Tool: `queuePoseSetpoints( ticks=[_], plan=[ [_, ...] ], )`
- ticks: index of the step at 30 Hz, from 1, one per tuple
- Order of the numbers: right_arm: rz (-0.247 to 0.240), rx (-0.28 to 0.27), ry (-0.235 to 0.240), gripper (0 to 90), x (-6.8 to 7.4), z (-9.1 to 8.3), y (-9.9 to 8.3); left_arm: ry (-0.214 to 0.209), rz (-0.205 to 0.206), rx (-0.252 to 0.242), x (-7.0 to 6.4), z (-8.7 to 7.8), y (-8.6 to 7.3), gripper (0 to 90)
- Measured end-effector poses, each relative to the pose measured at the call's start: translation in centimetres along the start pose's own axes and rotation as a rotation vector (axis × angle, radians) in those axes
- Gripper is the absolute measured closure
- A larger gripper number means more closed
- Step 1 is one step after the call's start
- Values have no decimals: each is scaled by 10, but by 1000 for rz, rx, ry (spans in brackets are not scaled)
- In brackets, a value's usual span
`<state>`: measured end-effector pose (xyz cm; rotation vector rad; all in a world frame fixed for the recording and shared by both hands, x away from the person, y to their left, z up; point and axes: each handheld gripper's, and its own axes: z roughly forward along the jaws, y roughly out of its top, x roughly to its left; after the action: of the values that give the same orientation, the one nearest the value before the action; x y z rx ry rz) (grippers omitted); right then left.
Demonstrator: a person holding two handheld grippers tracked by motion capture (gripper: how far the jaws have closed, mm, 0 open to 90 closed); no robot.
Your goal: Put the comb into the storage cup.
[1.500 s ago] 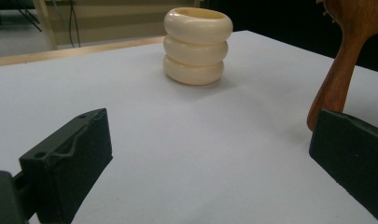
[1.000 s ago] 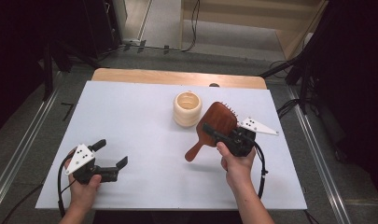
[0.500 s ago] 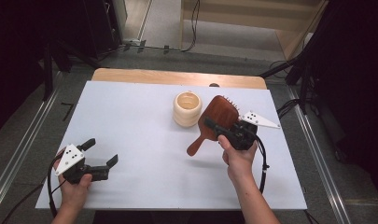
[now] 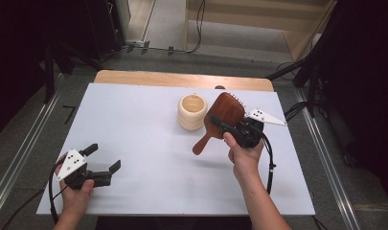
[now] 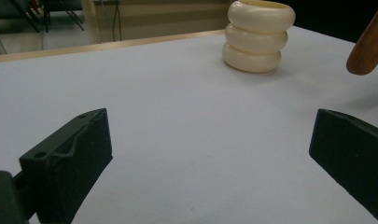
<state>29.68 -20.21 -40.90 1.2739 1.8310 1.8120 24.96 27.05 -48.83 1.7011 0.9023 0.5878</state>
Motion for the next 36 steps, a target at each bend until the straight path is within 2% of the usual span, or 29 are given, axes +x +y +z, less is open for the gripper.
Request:
queuePoseSetpoints(
  ticks=[10,29,36],
  plan=[
    [-14,-4,-5,501,0,6,10,-2,-30,-11,4,-1,0,0],
    [-24,-19,-6,502,0,17,32,0,-48,-23,6,-3,-1,0],
    [-41,-19,-14,502,0,18,37,-3,-49,-20,6,-3,-1,0]
  ],
)
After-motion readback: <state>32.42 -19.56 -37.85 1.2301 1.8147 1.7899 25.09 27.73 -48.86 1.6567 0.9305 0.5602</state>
